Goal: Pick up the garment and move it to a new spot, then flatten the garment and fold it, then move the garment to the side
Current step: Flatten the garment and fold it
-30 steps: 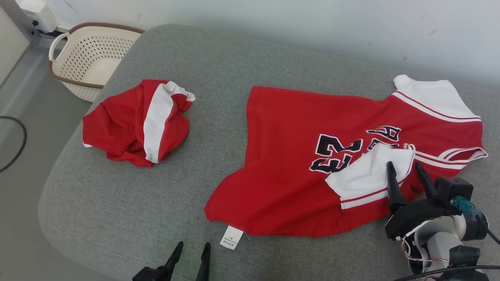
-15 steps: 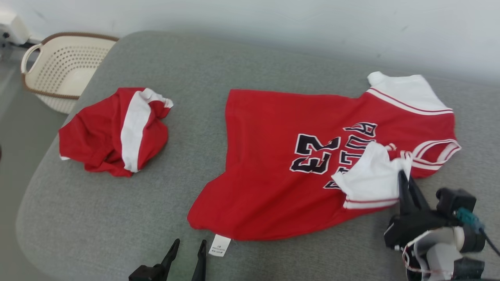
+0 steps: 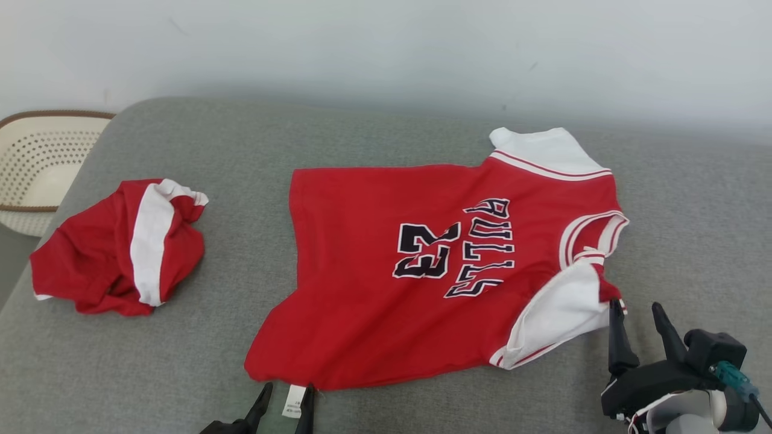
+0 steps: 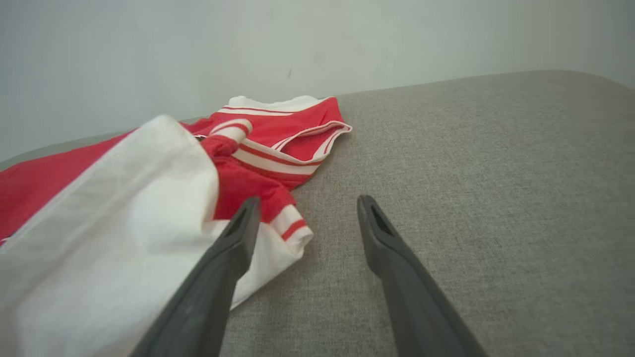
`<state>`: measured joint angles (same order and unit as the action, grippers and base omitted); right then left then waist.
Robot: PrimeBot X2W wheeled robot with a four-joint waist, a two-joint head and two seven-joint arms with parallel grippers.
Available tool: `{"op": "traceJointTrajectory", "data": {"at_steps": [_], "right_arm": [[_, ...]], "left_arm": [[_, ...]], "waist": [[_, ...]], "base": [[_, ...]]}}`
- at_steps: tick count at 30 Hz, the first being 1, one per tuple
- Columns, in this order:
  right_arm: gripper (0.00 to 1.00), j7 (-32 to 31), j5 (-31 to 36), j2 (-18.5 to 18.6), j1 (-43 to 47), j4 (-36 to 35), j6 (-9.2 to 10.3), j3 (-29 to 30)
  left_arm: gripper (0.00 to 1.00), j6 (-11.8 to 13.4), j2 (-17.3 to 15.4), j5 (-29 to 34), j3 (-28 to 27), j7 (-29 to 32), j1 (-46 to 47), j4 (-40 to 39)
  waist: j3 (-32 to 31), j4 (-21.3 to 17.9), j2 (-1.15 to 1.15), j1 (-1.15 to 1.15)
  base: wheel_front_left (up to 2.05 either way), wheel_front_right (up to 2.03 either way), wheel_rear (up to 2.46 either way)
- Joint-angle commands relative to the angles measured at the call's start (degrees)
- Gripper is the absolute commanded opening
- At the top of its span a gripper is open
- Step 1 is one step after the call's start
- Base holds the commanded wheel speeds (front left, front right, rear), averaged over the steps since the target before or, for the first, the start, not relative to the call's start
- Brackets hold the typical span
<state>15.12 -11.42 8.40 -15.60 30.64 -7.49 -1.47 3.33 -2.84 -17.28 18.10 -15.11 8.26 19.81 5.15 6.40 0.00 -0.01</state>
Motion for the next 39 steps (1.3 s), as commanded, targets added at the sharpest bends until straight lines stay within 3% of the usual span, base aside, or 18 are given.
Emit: {"op": "traceJointTrajectory", "data": {"at_steps": [1, 17, 23, 36, 37, 38, 39], "right_arm": [[1.00, 0.03, 0.36, -0.28, 0.16, -1.13, 0.00, -0.55], [1.00, 0.03, -2.09, -1.08, 4.26, -10.18, 0.00, -4.56], [1.00, 0.03, -1.79, -0.88, 2.27, -7.82, 0.00, -7.79], [1.00, 0.03, 0.21, 0.09, -0.88, 0.28, 0.00, -5.96], [0.78, 0.04, 0.24, 0.20, -1.17, 0.79, 0.00, -6.08], [0.39, 0.03, 0.08, 0.23, -1.36, 1.44, 0.00, -6.17], [0.26, 0.03, -0.06, 0.23, -1.53, 1.94, 0.00, -6.23]], "left_arm": [[1.00, -0.06, -0.09, -0.06, 0.14, -0.07, -0.65, 0.05], [1.00, -0.45, -0.08, 0.59, -0.59, -0.07, -1.86, -0.06], [1.00, -0.64, -0.09, 0.36, -0.05, -0.07, -2.03, 0.00], [1.00, -0.80, -0.09, -0.72, 1.02, -0.07, -2.82, 0.55], [1.00, -0.80, -0.09, -0.73, 1.08, -0.07, -2.87, 0.52], [1.00, -0.81, -0.09, -0.76, 1.19, -0.07, -2.89, 0.49], [1.00, -0.81, -0.10, -0.89, 1.26, -0.07, -2.93, 0.50]], "waist": [[-0.37, -0.81, 0.00, 0.01], [-1.89, -1.44, 0.00, 0.01], [-2.08, -1.47, 0.00, 0.01], [-1.66, 2.12, 0.00, 0.01], [-1.60, 2.24, 0.00, 0.01], [-1.55, 2.35, 0.00, 0.01], [-1.50, 2.44, 0.00, 0.01]], "base": [[0.00, 0.00, 0.00], [0.00, 0.00, 0.00], [0.00, 0.00, 0.00], [0.00, 0.00, 0.00], [0.00, 0.00, 0.00], [0.00, 0.00, 0.00], [0.00, 0.00, 0.00]]}}
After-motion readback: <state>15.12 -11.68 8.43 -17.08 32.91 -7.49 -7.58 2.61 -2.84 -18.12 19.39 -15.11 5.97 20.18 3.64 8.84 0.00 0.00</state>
